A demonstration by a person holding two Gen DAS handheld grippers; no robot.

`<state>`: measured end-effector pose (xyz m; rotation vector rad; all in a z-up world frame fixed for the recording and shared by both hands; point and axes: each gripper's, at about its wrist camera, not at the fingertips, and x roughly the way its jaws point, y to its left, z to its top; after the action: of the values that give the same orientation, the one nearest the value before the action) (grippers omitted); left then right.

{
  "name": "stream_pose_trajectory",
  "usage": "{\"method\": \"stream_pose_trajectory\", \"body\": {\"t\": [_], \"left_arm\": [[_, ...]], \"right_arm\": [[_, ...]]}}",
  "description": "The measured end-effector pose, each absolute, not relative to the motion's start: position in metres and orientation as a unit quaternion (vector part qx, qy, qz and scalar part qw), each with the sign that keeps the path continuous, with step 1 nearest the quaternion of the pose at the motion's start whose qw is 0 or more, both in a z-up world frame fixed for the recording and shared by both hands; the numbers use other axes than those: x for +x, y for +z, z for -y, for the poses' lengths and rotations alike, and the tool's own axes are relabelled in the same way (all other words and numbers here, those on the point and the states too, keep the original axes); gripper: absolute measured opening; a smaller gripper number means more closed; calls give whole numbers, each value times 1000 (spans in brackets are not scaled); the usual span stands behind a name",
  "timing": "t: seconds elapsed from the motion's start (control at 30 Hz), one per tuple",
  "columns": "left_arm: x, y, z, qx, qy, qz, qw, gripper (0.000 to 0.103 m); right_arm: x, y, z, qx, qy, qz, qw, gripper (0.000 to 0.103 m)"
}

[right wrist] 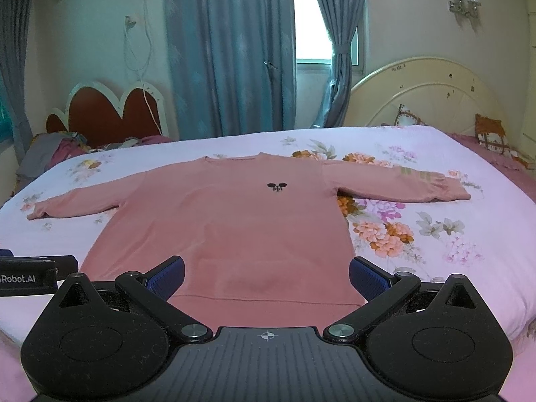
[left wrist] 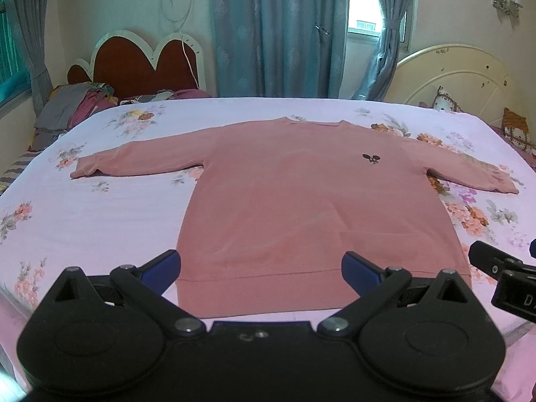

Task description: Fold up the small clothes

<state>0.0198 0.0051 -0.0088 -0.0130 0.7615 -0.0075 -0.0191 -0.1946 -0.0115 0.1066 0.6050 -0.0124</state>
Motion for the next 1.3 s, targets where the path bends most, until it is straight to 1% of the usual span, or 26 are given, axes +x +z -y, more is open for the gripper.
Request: {"method": "stream_pose_trajectory", "body": {"t": [0.17,0.57,0.93,1.3], "left_arm": [[30,-13,-5,-6,-7,-391,920,102],[69,-26,-13,8,-18,-389,921,102],[137,-44,-28,23,-32,-401,915,102],[209,-56,-33,53,-61,-404,911,102]], "right_arm": [[-11,-15,195,52,-15,-302,952,103],[26,-27,194,60,-43,-316,946,103],[83,-43,193,75,-84,-337,935,103],[133,-51,202,86,-138,-339,927,103]]}}
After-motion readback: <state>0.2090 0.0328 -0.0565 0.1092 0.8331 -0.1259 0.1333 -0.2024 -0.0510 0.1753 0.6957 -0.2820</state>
